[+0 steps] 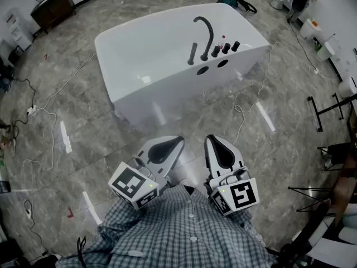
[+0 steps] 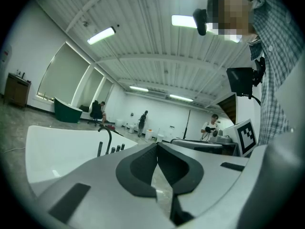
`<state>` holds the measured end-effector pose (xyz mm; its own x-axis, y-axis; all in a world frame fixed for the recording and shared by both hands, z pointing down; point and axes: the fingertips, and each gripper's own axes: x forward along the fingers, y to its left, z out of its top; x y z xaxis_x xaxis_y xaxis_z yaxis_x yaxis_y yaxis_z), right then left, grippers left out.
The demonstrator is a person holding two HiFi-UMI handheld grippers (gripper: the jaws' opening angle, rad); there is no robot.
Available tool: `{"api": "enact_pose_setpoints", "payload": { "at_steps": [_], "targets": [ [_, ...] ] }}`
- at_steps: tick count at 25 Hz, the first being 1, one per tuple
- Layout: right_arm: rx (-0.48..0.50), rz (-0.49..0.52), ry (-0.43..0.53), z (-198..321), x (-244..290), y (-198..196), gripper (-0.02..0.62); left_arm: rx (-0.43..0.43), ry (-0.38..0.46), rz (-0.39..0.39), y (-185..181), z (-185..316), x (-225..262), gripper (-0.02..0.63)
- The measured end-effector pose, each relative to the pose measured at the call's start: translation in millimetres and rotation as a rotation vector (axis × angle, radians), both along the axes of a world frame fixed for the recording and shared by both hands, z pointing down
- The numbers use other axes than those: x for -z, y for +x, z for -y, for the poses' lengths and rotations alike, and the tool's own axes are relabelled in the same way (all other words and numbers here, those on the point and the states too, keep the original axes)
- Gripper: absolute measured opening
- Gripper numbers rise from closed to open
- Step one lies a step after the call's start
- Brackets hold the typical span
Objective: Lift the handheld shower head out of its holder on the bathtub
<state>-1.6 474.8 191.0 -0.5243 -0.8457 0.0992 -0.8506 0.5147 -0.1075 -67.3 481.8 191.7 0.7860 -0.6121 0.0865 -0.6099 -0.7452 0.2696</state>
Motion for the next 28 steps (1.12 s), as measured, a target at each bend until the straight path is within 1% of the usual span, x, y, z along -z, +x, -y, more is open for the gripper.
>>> {"api": "enact_pose_setpoints", "payload": {
  "at_steps": [6,10,19,23,28],
  "targets": [
    [0.006,-0.008,0.005,1,-2,11,0.025,-0.002,0.011,0.008,14,2,1,0.011],
    [0.012,0.006,0.01,0,1,20,0.025,0.001,0.023,0.018,25,0,5,0.011],
    [0.022,0.025,0.021,-4,2,54,0.025,0.026,0.03,0.029,55,-8,7,0.011],
    [0.024,0.019,0.029,-4,0,68,0.025,0.022,0.032,0.014,71,-9,6,0.011],
    [0.008,0.017,0.032,5,-2,83,0.025,0.012,0.05,0.019,84,1,5,0.011]
  ]
}}
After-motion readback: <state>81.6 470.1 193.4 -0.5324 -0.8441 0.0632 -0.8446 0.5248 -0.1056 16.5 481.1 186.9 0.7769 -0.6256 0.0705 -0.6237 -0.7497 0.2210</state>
